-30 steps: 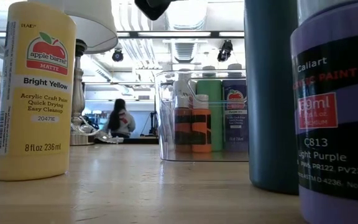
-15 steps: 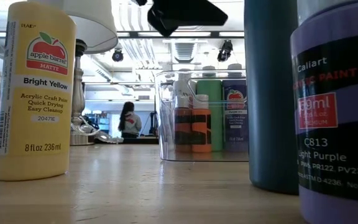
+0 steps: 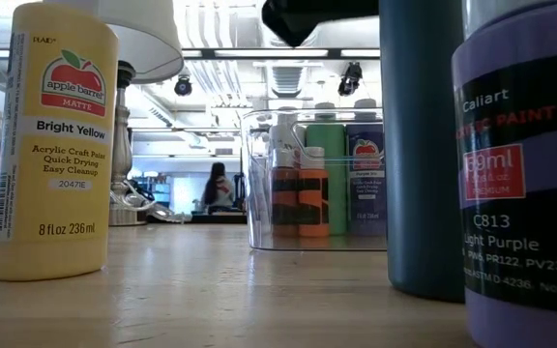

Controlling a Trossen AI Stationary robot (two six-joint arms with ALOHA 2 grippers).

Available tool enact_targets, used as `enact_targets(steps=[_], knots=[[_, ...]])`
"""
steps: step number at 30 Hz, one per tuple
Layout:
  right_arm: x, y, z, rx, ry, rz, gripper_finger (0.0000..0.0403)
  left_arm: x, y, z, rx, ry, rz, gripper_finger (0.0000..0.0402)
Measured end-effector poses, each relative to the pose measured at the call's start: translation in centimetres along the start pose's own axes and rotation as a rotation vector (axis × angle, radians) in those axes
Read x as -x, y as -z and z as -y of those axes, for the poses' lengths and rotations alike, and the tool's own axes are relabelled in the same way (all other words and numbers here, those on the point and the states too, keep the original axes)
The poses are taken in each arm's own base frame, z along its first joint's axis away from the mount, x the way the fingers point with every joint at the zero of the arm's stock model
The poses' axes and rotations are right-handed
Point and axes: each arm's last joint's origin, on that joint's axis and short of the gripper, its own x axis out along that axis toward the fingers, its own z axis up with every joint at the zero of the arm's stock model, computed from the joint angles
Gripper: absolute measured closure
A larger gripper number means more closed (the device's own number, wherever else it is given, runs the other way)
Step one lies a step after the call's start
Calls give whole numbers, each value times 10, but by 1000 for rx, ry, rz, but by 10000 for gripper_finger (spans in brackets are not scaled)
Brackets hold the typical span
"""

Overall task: Pick & Place Paint Supplies
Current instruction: Put the large dark green paint bottle into the transparent bin

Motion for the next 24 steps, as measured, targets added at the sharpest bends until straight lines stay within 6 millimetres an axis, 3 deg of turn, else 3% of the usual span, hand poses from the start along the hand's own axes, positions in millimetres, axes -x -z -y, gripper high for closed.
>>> enact_targets(steps=[8, 24], knots=[[-5, 2, -1, 11, 10, -35, 394, 0, -4, -2, -2, 31, 7, 160], [-11, 2, -3, 16, 15, -50, 394, -23, -1, -5, -22, 70, 26, 160]])
